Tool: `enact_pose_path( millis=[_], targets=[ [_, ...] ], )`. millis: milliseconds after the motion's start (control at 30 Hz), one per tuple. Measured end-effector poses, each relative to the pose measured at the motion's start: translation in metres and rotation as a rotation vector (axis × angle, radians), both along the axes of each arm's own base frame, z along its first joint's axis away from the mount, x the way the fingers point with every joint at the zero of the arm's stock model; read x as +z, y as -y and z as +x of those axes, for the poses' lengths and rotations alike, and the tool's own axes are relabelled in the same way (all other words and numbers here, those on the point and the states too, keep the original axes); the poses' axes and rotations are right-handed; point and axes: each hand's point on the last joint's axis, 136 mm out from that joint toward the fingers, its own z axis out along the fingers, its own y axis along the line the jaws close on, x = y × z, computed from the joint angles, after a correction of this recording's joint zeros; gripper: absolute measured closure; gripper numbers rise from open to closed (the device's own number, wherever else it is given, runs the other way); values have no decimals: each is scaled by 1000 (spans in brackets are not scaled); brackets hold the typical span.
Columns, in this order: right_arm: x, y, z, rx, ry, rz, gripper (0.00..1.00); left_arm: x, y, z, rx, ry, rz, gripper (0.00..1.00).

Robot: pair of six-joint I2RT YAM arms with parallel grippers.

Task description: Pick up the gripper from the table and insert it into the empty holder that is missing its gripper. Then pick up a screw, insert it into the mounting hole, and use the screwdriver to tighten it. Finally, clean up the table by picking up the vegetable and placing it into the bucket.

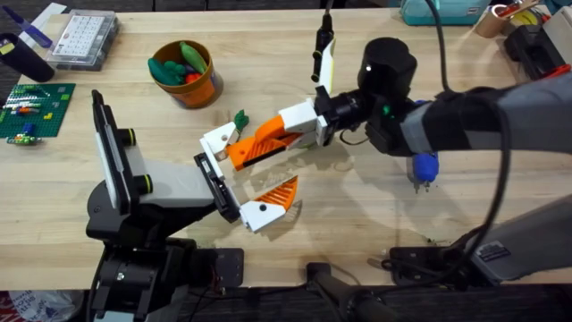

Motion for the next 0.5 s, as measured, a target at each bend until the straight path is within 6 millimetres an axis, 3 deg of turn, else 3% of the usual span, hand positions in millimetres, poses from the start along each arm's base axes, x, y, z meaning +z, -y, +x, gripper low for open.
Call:
enact_pose_path(
  millis=[500],
  targets=[
    [-5,1,2,-5,-18,-9,989,0,-1,2,13,-4,0,10]
  ],
)
